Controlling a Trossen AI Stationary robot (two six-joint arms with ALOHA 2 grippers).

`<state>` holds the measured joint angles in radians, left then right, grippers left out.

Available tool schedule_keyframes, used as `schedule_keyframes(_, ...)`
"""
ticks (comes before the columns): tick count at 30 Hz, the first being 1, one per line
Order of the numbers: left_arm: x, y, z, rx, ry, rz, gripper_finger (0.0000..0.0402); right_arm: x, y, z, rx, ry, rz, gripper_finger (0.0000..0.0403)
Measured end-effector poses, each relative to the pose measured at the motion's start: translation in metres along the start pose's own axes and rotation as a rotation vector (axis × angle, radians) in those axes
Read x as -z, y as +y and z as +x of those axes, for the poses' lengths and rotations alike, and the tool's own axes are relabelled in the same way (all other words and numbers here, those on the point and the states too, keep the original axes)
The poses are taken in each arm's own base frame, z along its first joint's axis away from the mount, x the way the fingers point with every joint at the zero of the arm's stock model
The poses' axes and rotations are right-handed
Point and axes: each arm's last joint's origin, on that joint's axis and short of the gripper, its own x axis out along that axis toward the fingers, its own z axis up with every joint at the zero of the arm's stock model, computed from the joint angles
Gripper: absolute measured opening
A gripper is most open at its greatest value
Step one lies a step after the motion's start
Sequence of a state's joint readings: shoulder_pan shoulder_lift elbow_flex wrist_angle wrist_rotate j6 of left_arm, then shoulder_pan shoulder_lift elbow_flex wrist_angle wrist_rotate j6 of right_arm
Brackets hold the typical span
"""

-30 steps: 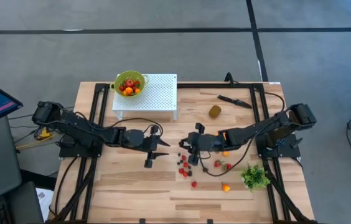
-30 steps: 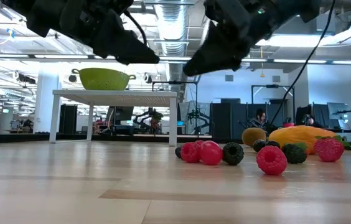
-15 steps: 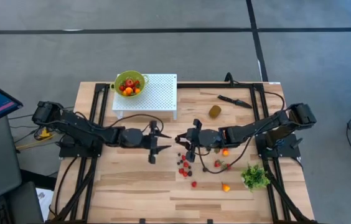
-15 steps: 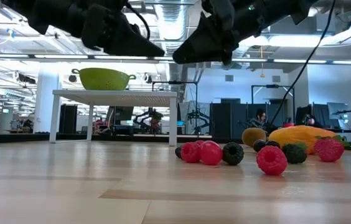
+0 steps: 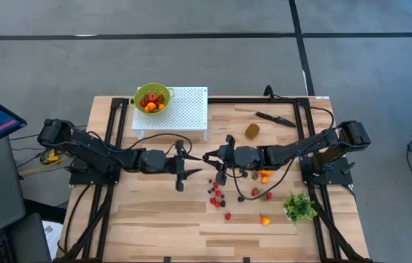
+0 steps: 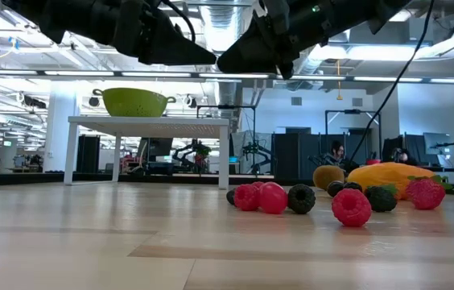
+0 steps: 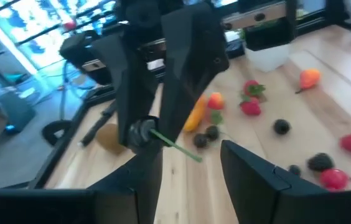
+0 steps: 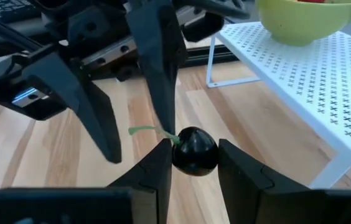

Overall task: Pick & Place Fruit
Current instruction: Put the black cherry into the green strainer bowl on the shelf

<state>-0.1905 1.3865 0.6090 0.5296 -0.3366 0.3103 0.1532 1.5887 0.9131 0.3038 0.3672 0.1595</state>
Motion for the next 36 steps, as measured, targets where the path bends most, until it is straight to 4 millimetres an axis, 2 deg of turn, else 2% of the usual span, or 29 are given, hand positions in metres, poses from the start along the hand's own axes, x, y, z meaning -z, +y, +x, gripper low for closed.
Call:
schedule_keyframes(4, -0.0006, 0.0023, -0.0001, -0.070, 0.009, -0.005, 0.0148, 0.0000, 0.0000, 0.0000, 0.000, 0.000, -0.002, 0.0098)
schedule_keyframes(11, -0.0029, 0.0036, -0.0002, -0.094, -0.010, -0.016, 0.0118, 0.0001, 0.0001, 0.0000, 0.000, 0.001, -0.003, 0.0098)
schedule_keyframes(22, -0.0034, 0.0039, -0.0002, -0.100, -0.015, -0.030, 0.0010, 0.0003, 0.0006, -0.0002, -0.001, 0.002, -0.013, 0.0098)
schedule_keyframes(28, -0.0034, 0.0039, -0.0002, -0.099, -0.015, -0.030, 0.0002, 0.0005, 0.0007, -0.0002, -0.004, 0.004, -0.010, 0.0100)
schedule_keyframes(32, -0.0034, 0.0038, -0.0002, -0.098, -0.015, -0.030, 0.0002, 0.0010, 0.0034, -0.0011, -0.013, 0.005, -0.008, 0.0135)
schedule_keyframes(36, -0.0034, 0.0039, -0.0002, -0.098, -0.015, -0.031, 0.0001, 0.0012, 0.0039, -0.0012, -0.028, 0.009, -0.008, 0.0206)
